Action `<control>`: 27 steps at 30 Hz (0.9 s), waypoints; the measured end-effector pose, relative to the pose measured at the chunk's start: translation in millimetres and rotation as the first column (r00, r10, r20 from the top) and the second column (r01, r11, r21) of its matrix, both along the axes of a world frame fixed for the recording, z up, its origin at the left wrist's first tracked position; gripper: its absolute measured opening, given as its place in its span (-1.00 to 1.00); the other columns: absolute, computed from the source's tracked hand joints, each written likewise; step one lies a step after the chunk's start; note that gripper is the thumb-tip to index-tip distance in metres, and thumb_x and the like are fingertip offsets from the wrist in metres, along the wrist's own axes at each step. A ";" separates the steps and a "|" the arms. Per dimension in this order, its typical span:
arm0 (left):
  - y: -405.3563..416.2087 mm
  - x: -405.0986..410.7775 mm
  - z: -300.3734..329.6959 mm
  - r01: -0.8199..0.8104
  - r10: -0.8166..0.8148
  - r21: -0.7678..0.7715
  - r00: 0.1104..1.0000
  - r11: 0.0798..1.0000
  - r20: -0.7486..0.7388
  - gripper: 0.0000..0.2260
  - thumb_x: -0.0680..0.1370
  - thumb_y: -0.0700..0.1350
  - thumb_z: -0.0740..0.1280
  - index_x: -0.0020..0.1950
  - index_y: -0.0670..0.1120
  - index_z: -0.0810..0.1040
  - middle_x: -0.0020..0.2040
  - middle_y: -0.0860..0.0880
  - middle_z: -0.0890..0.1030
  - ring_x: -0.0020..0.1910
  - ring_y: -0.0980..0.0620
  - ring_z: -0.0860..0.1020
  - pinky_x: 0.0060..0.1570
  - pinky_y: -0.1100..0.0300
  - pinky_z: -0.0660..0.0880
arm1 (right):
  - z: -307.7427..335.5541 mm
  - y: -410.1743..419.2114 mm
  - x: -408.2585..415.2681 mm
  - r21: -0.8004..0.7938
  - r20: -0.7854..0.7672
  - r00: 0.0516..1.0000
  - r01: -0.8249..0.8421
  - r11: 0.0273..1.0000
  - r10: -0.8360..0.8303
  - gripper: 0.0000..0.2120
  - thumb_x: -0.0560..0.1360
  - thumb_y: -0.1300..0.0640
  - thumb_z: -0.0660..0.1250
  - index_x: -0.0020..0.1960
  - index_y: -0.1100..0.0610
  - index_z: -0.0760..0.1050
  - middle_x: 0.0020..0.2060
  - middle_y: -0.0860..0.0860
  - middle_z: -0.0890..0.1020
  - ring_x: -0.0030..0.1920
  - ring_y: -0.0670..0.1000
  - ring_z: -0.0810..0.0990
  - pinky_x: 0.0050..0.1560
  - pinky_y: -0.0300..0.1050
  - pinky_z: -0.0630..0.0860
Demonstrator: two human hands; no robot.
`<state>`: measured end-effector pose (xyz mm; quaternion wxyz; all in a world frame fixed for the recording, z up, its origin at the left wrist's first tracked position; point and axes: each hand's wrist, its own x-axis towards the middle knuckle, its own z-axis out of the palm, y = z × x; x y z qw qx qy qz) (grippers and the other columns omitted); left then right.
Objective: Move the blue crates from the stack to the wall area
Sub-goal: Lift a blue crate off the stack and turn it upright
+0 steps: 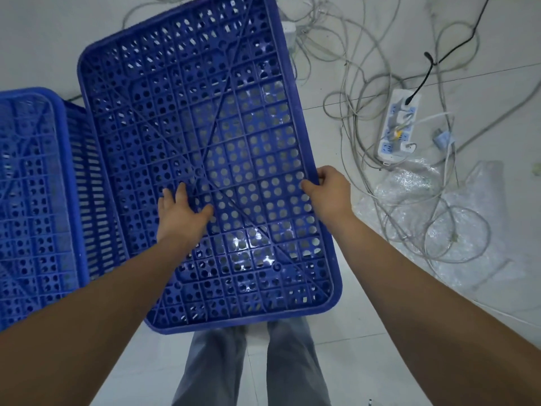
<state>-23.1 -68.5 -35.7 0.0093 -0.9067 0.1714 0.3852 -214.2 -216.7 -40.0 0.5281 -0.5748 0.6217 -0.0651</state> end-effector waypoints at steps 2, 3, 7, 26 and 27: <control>1.8 4.5 3.1 -0.044 0.043 -0.017 0.999 0.999 -0.020 -0.33 0.58 0.14 0.21 0.58 0.05 -0.06 0.60 0.02 -0.14 0.57 -0.03 -0.12 0.26 -0.09 0.44 | 8.9 3.8 3.8 -0.014 0.021 1.000 -0.006 1.000 0.007 -0.93 0.49 0.25 0.34 -0.12 0.18 0.44 -0.38 -0.10 0.46 -0.42 -0.16 0.41 -0.51 -0.49 0.35; 2.8 5.6 5.2 -0.075 0.074 -0.028 0.997 0.997 -0.031 -0.34 0.58 0.14 0.19 0.58 0.05 -0.06 0.60 0.02 -0.14 0.57 -0.03 -0.13 0.30 -0.09 0.40 | 12.8 7.0 5.5 -0.021 0.028 1.000 -0.007 1.000 0.008 -0.91 0.48 0.24 0.35 -0.13 0.17 0.44 -0.39 -0.10 0.46 -0.42 -0.15 0.42 -0.50 -0.48 0.35; 8.2 4.3 12.5 -0.196 0.190 -0.071 0.978 0.978 -0.081 -0.32 0.58 0.21 0.14 0.59 0.05 -0.10 0.59 0.04 -0.20 0.57 0.01 -0.21 0.44 -0.09 0.14 | 32.3 23.9 9.3 -0.032 0.044 0.999 0.001 0.999 0.001 -0.91 0.44 0.22 0.39 -0.14 0.15 0.48 -0.36 -0.08 0.53 -0.40 -0.12 0.48 -0.45 -0.44 0.41; 17.4 0.1 31.4 -0.538 0.426 -0.266 0.821 0.800 -0.381 -0.52 0.62 0.08 0.17 0.52 -0.01 0.26 0.50 -0.04 0.31 0.45 -0.11 0.33 0.43 -0.04 0.27 | 124.6 93.5 39.3 -0.272 -0.121 0.968 -0.246 0.930 0.221 -0.74 0.46 0.01 0.40 -0.24 0.06 0.34 -0.40 -0.09 0.37 -0.42 -0.09 0.36 -0.36 -0.22 0.39; 13.5 -2.1 36.2 -0.623 0.476 -0.287 0.760 0.728 -0.443 -0.51 0.59 0.16 0.16 0.48 -0.01 0.34 0.46 -0.03 0.39 0.42 -0.09 0.38 0.42 -0.06 0.30 | 123.9 100.2 47.9 -0.264 -0.123 0.963 -0.264 0.928 0.239 -0.75 0.46 -0.01 0.39 -0.20 0.10 0.37 -0.37 -0.06 0.42 -0.40 -0.07 0.38 -0.34 -0.12 0.43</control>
